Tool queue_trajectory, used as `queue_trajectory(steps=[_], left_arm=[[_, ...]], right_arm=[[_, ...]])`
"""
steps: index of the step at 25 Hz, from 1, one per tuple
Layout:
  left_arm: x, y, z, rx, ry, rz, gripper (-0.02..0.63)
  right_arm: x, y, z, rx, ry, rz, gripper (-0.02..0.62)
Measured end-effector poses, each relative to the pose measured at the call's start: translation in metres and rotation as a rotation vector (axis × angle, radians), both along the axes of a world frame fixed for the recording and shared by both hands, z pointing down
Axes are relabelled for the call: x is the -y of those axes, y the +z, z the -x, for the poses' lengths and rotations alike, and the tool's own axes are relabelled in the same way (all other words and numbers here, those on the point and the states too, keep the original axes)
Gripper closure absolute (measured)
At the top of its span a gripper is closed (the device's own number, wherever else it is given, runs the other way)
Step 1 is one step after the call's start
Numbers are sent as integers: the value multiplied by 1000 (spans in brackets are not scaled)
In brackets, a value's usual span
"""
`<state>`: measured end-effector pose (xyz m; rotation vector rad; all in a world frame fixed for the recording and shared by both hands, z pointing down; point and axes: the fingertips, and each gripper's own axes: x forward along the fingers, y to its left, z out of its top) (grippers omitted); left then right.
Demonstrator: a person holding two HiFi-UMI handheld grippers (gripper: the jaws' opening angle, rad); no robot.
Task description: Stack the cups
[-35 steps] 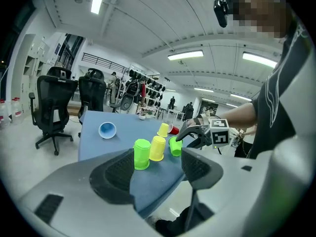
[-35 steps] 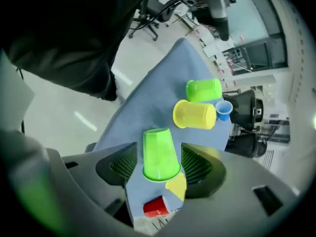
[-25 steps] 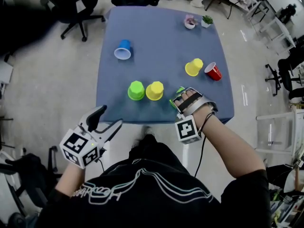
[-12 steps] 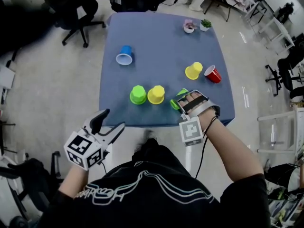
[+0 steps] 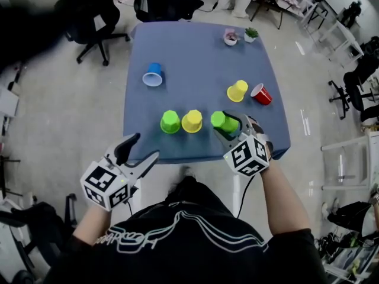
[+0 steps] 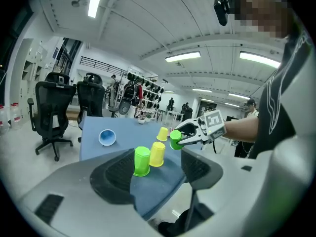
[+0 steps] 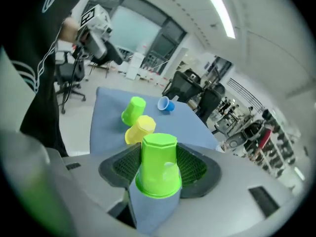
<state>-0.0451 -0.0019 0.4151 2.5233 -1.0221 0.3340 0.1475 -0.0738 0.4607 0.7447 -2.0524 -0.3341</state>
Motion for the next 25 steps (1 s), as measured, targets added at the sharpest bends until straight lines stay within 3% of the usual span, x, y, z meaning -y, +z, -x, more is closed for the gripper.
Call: queue_trajectory(steps=[4, 7, 15, 25], left_arm=[[-1, -4, -4, 3, 9, 1, 298], [1, -6, -7, 1, 16, 2, 299], [4, -9, -11, -12, 31, -1, 345], [10, -5, -8, -25, 39, 12, 497]], right_arm=[[9, -11, -4, 260, 159, 42, 353], [13, -9, -4, 372, 213, 66, 353], [18, 11, -2, 529, 301, 86, 353], [30, 32, 0, 587, 347, 79, 353]])
